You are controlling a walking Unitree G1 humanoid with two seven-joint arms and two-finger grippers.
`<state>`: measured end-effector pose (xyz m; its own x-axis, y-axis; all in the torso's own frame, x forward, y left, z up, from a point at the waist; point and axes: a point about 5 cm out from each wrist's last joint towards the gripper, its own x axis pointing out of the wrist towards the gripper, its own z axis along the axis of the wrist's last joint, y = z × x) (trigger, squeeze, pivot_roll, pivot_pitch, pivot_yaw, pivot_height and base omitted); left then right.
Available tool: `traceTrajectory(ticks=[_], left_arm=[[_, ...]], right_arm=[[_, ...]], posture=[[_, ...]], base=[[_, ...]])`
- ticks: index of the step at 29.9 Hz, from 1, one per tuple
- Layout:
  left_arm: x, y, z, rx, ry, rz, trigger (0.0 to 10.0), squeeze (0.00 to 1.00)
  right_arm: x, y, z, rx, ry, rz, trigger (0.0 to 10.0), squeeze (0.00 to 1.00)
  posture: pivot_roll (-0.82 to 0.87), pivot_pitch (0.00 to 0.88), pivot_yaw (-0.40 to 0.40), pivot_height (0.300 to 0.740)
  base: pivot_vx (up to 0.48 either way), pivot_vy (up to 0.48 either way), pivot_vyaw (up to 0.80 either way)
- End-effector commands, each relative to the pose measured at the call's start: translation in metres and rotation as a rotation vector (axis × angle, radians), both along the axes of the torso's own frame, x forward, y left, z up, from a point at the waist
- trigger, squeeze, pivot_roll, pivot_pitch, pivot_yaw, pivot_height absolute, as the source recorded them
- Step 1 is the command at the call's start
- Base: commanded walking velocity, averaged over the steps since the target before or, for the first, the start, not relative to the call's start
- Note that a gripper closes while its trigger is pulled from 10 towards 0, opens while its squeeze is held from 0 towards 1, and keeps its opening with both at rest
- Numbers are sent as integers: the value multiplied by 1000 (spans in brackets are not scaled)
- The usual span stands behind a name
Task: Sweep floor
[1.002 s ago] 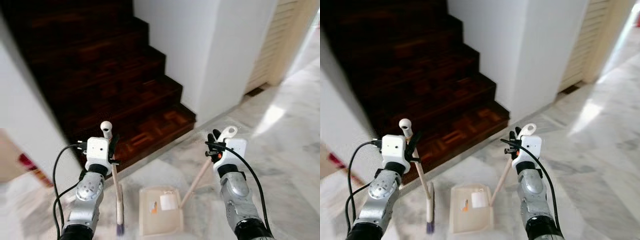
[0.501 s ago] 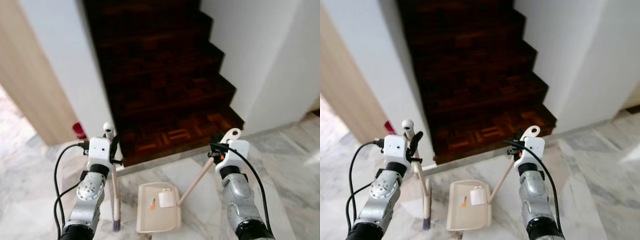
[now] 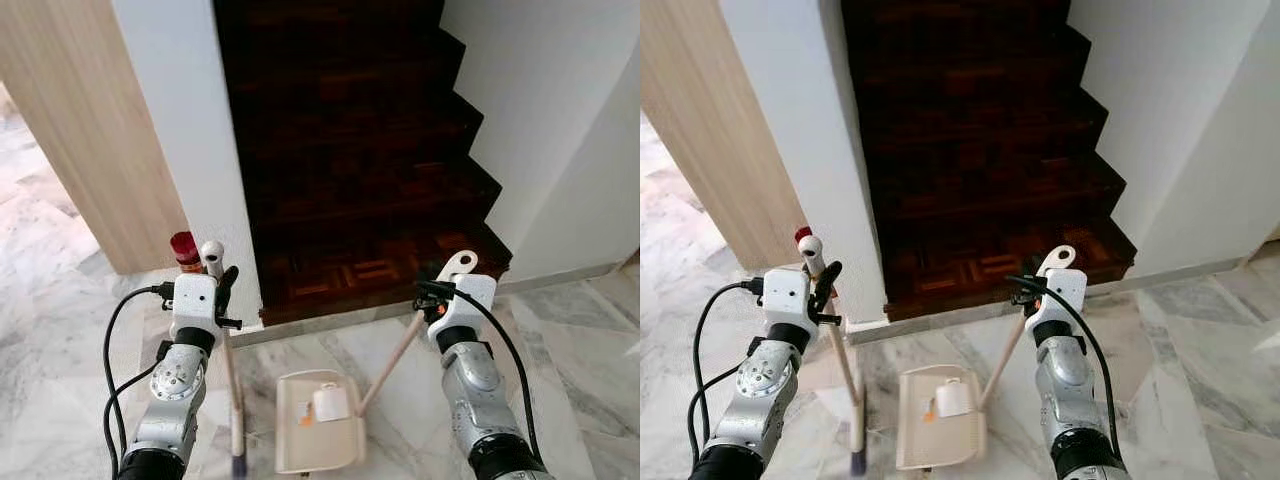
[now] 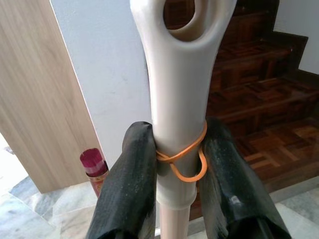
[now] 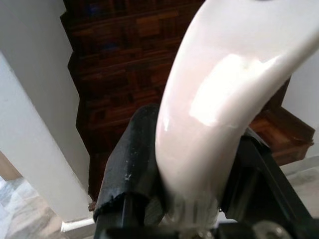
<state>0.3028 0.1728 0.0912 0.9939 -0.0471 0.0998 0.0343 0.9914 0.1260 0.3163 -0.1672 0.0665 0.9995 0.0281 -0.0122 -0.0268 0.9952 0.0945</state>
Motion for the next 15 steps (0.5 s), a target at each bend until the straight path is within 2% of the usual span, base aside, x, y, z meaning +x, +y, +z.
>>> traceTrajectory(ticks=[1,5,9,15], left_arm=[[4,1,12,6,-45,3,10000,0],[4,1,12,6,-43,3,10000,0],[4,1,12,6,-42,1,10000,0],[3,1,11,6,-39,1,10000,0]], right_arm=[[3,1,6,12,-25,-1,10000,0],[3,2,5,-8,-18,8,10000,0],[3,3,6,1,-22,12,10000,0],[3,2,6,17,-22,5,10000,0]], posture=[[97,0,9,740],[97,0,9,740],[97,0,10,740],[97,0,10,740]], base=[[0,0,0],[0,126,0],[0,254,781],[0,254,0]])
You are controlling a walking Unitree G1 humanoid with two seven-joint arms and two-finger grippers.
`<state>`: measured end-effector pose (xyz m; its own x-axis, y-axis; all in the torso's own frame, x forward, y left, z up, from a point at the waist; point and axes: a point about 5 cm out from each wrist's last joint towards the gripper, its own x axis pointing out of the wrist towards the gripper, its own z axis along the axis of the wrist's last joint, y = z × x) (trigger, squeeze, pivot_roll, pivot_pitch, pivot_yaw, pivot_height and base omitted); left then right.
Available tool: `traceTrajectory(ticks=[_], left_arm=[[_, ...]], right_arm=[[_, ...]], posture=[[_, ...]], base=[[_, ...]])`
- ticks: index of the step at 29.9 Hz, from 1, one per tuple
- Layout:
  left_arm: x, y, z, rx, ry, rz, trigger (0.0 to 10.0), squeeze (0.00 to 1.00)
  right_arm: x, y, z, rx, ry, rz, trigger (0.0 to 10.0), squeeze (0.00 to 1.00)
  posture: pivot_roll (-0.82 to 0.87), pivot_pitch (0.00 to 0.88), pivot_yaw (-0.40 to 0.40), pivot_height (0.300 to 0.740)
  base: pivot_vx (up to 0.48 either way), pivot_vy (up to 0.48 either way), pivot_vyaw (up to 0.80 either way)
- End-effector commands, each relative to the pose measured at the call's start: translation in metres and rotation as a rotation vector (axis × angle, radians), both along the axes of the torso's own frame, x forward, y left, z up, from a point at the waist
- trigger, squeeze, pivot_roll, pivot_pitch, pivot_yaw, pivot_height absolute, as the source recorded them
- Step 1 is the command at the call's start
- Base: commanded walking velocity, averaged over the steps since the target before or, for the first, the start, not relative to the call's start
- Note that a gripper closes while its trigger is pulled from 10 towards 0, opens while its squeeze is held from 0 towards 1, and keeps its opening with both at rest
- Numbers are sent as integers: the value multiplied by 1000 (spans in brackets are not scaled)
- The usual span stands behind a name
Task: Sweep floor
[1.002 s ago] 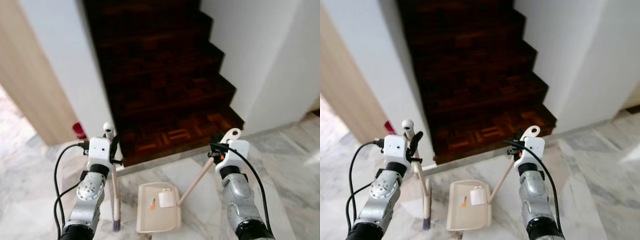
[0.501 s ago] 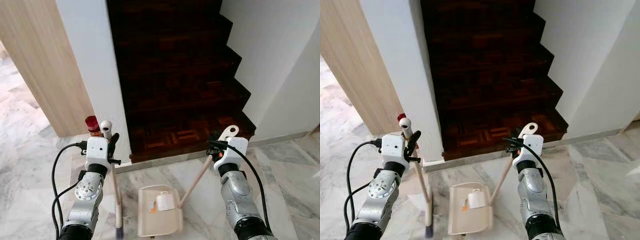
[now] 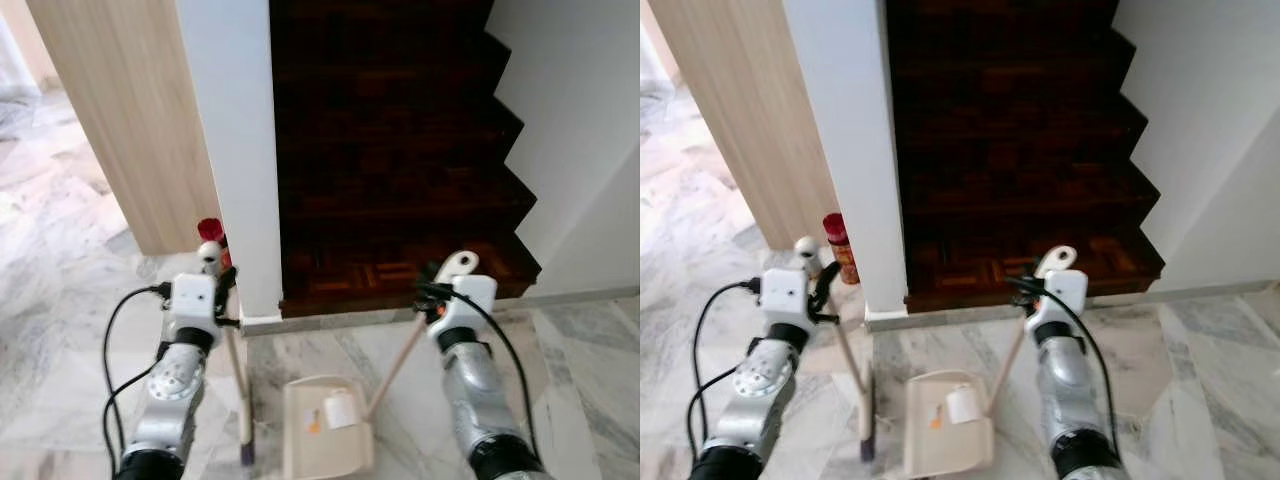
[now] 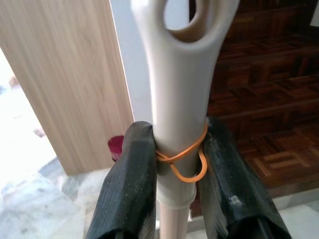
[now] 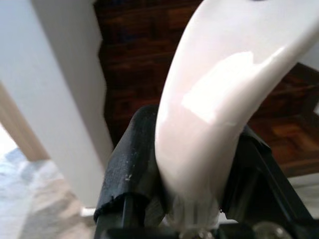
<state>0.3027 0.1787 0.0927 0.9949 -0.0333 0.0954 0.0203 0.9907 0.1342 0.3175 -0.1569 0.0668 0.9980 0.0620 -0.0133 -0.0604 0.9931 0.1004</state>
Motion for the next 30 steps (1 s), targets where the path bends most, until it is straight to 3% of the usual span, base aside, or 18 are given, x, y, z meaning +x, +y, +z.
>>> traceTrajectory(ticks=[1,30], left_arm=[[4,-5,10,-2,-42,-14,10000,0],[4,-7,10,-6,-40,-12,10000,0]], right_arm=[[2,-9,5,12,-23,-29,10000,0],[2,-8,3,34,5,-21,10000,0]], posture=[[97,0,10,740],[96,0,7,740]], base=[[0,251,0],[0,295,0]])
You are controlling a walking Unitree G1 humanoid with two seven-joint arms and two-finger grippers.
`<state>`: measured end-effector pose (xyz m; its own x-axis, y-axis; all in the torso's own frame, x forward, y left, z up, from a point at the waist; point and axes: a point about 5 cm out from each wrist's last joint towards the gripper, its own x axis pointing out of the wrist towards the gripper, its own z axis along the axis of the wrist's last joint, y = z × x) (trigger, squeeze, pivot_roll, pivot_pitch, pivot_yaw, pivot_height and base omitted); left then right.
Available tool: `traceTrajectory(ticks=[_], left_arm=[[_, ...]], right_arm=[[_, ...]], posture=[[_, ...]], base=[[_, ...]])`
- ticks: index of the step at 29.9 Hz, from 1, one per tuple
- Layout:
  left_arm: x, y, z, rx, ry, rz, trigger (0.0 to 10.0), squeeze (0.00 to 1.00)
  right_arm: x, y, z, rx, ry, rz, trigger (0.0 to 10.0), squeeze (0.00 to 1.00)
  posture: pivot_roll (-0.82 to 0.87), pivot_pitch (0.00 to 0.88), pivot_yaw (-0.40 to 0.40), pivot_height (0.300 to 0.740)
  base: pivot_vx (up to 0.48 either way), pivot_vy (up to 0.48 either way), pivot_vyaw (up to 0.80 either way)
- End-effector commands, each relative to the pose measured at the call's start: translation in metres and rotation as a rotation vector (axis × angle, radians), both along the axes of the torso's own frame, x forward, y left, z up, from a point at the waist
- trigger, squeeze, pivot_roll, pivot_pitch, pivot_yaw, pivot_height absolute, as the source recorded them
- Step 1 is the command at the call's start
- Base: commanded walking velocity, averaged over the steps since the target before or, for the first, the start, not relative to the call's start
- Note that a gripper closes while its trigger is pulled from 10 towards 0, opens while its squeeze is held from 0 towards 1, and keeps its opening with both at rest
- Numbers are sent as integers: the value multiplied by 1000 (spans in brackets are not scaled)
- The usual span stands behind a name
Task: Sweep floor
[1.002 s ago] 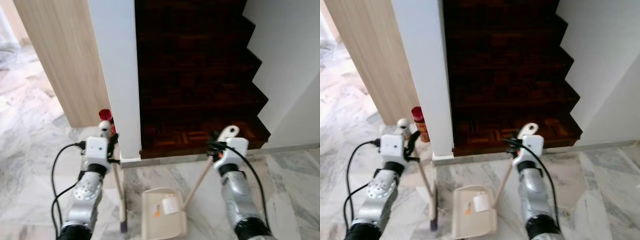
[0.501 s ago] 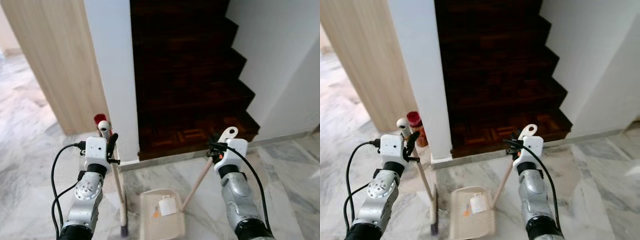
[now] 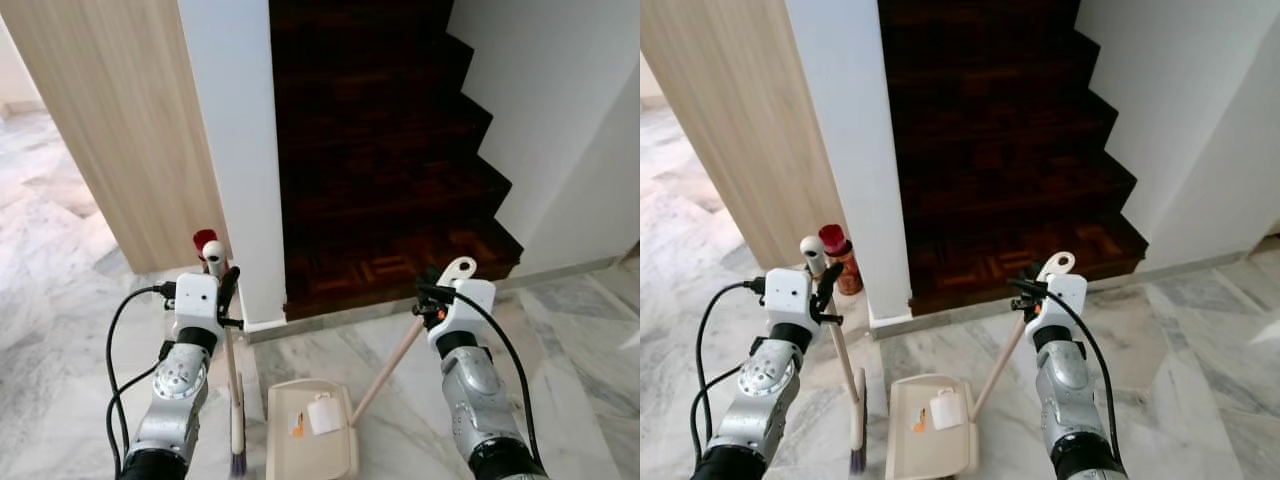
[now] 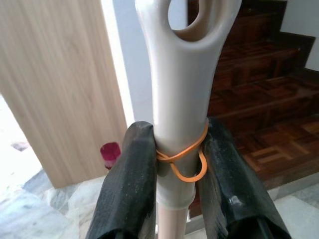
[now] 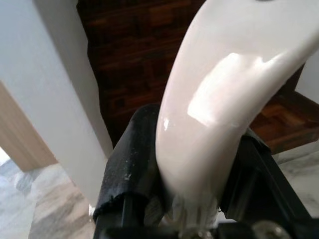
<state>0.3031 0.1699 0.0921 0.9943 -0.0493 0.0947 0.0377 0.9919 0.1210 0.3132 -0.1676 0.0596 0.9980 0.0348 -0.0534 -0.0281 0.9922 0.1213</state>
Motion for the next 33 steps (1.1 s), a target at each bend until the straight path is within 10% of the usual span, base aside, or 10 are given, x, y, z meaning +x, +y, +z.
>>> traceTrajectory(ticks=[1,33], left_arm=[[4,2,10,7,-42,5,10000,0],[5,-1,10,5,-41,0,10000,0]], right_arm=[[7,2,10,14,-36,7,10000,0],[9,7,10,0,-32,43,10000,0]], posture=[[96,0,7,740],[95,0,9,740]], base=[[0,349,0],[0,346,0]])
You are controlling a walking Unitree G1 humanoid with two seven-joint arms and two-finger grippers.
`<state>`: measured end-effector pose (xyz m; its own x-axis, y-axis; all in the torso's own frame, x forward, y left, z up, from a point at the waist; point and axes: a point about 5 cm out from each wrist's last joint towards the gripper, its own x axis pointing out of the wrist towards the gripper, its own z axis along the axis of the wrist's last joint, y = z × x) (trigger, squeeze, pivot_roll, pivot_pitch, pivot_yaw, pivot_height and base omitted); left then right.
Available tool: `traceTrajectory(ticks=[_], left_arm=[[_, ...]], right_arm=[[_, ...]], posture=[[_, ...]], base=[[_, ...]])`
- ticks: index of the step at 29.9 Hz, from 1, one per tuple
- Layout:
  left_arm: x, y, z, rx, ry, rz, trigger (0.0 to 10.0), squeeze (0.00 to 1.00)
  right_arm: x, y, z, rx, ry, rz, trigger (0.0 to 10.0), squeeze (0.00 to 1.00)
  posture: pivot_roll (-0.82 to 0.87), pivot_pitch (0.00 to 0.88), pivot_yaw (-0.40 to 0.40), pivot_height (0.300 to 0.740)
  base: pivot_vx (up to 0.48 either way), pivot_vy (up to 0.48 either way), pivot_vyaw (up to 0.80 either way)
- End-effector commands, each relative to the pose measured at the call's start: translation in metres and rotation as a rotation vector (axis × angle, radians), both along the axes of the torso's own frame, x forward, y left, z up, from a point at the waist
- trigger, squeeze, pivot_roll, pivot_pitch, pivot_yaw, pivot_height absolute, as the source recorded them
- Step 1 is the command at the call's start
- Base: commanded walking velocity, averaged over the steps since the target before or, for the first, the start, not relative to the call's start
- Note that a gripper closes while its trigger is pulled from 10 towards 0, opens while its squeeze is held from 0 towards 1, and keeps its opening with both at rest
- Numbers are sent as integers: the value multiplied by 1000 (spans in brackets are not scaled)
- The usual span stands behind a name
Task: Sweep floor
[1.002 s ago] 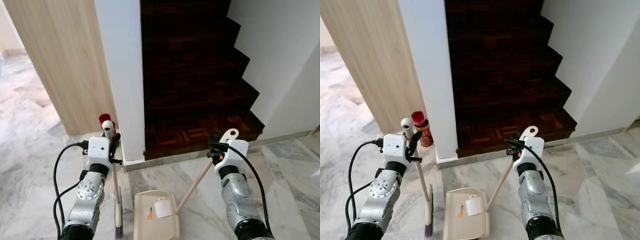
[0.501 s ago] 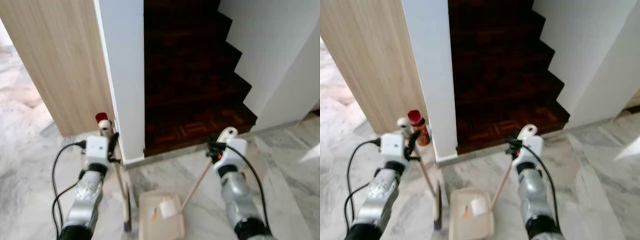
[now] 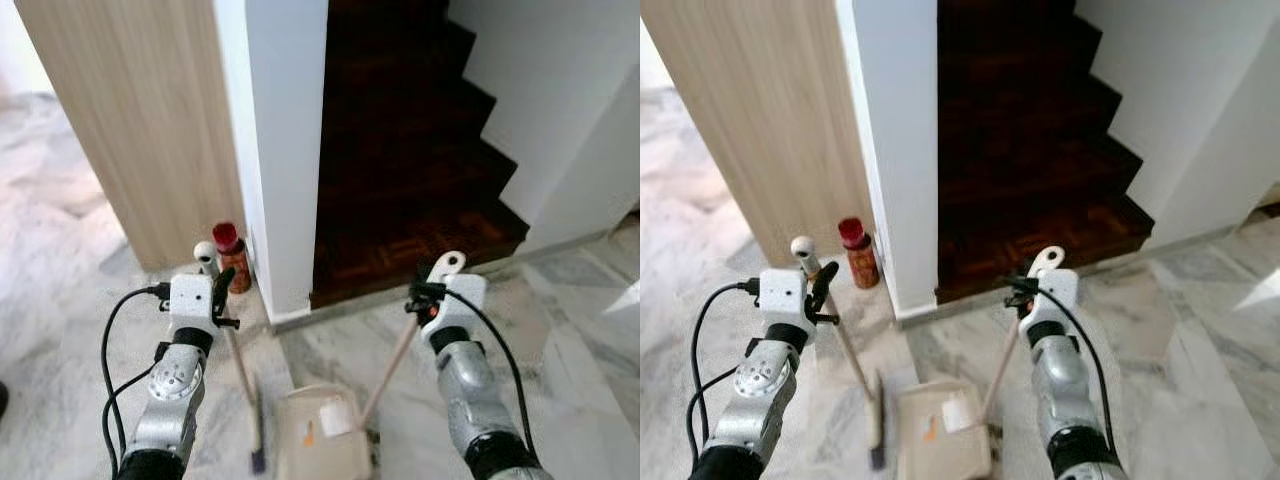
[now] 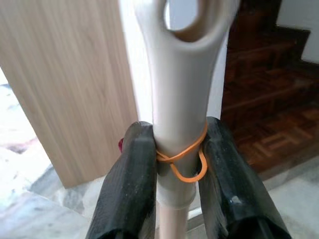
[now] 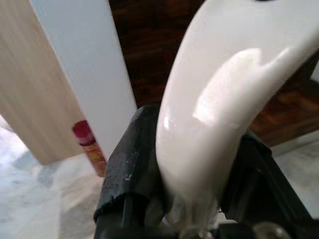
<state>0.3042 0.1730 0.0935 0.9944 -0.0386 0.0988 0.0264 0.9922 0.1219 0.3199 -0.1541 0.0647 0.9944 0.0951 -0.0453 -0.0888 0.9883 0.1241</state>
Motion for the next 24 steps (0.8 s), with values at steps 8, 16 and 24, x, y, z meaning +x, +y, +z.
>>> traceTrajectory(ticks=[8,16,24], left_arm=[[5,-2,10,6,-38,-6,10000,0],[5,-2,9,7,-36,-2,10000,0],[5,-1,10,7,-35,-2,10000,0]], right_arm=[[2,-6,5,7,-20,-20,10000,0],[2,-6,5,-11,-24,-12,10000,0],[1,-5,4,1,-22,-13,10000,0]], posture=[[98,0,9,740],[98,0,9,740],[96,0,13,740]], base=[[0,344,0],[0,345,216],[0,346,384]])
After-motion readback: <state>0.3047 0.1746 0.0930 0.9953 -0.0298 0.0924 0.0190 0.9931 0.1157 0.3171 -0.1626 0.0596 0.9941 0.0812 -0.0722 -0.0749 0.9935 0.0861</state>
